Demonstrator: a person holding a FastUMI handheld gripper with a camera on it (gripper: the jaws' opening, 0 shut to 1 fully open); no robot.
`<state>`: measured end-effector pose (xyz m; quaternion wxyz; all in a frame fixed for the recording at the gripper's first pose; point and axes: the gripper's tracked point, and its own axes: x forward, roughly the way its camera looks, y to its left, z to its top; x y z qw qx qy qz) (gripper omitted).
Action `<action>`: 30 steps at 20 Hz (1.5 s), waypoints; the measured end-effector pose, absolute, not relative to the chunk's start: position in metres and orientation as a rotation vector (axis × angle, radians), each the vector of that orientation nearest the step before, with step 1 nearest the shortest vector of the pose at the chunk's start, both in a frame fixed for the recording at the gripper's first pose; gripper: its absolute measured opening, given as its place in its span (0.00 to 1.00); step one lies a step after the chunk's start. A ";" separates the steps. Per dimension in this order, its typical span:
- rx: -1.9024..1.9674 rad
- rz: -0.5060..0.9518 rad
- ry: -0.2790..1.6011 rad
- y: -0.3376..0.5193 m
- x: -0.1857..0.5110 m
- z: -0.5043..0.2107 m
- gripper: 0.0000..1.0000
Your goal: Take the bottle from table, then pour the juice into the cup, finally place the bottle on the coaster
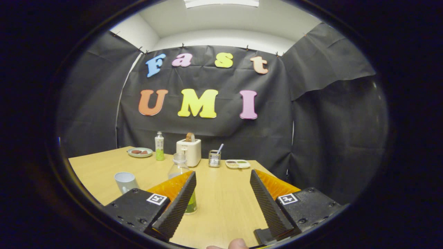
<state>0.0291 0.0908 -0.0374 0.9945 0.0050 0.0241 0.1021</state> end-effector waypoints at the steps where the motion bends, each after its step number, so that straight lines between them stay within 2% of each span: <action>1: 0.011 0.223 0.057 0.101 0.031 -0.042 1.00; 7: 0.066 0.322 0.120 0.161 0.038 -0.080 1.00; 18: 0.105 0.305 0.228 0.187 0.086 -0.124 1.00; 27: 0.140 0.291 0.310 0.197 0.095 -0.140 1.00; 29: 0.143 0.296 0.315 0.197 0.096 -0.138 0.95; 30: 0.141 0.292 0.318 0.196 0.098 -0.136 0.88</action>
